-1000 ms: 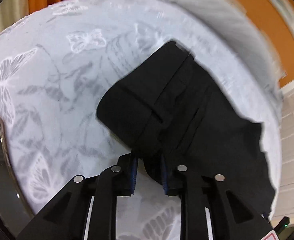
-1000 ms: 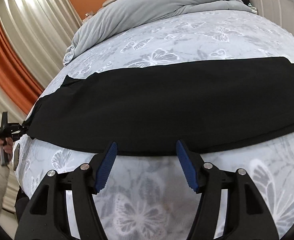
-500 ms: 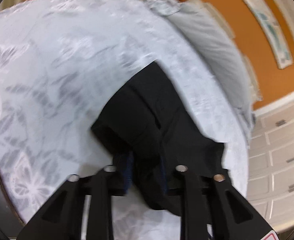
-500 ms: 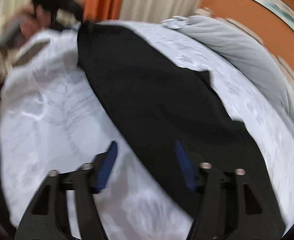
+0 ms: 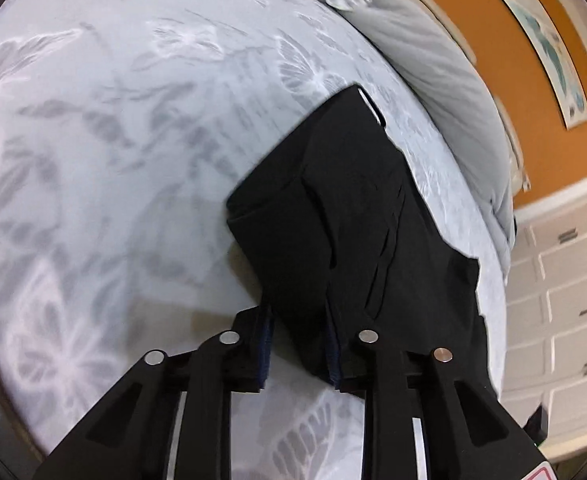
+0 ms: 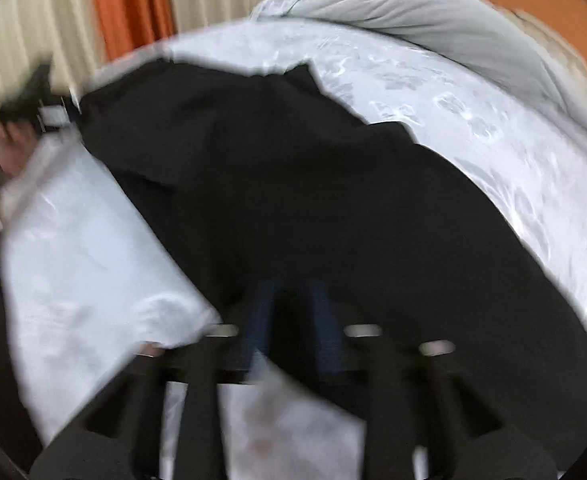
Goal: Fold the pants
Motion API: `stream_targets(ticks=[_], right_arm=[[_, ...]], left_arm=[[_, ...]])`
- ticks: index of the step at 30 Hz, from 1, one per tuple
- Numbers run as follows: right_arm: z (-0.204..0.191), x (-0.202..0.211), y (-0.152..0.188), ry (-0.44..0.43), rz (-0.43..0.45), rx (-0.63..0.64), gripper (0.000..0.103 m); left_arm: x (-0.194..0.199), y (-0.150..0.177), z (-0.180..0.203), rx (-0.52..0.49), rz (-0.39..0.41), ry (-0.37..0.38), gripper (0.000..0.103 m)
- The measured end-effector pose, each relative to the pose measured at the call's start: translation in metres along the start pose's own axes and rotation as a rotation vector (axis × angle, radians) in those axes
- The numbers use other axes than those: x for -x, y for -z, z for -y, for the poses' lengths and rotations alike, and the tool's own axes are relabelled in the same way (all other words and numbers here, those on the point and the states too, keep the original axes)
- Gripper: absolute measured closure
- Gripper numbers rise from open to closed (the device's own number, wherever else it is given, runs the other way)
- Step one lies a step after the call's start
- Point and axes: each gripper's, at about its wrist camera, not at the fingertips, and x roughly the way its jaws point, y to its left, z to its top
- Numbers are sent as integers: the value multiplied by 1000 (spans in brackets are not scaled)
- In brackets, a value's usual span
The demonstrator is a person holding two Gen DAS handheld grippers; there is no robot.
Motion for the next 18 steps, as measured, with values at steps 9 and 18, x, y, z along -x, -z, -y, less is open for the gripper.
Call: stream_targets(ticks=[9, 18], right_arm=[[219, 157, 144, 368, 178, -691, 31], [335, 163, 204, 301, 214, -928, 34]], left_arm=[[67, 21, 37, -98, 193, -272, 58], [28, 107, 187, -387, 197, -254, 43]])
